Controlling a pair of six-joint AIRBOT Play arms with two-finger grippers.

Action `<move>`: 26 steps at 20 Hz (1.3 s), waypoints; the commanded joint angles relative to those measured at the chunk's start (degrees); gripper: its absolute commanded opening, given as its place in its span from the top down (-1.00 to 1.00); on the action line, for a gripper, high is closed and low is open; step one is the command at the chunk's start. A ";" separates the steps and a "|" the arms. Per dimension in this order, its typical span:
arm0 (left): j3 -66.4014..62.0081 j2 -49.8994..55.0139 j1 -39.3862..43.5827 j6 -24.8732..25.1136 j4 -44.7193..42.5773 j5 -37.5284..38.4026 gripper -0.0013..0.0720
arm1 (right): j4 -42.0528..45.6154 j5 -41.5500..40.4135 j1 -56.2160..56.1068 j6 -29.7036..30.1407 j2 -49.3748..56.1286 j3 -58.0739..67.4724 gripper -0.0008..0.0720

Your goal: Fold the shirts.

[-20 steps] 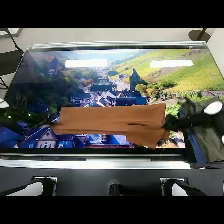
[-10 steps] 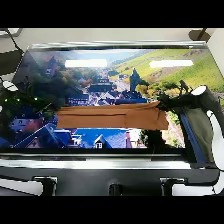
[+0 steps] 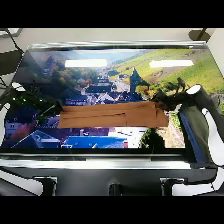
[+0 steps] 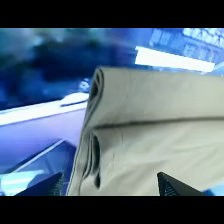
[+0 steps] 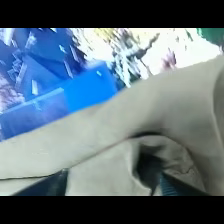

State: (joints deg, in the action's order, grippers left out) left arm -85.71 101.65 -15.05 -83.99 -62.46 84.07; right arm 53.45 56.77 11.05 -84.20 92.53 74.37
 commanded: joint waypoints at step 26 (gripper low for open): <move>-4.74 -12.09 -1.66 1.05 -6.40 5.11 -0.90 | -6.75 23.58 7.32 16.76 9.35 2.19 -0.92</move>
State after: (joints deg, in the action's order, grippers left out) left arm -90.39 89.60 -16.78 -82.98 -68.84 89.17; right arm 49.95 79.70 18.35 -67.13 101.60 76.49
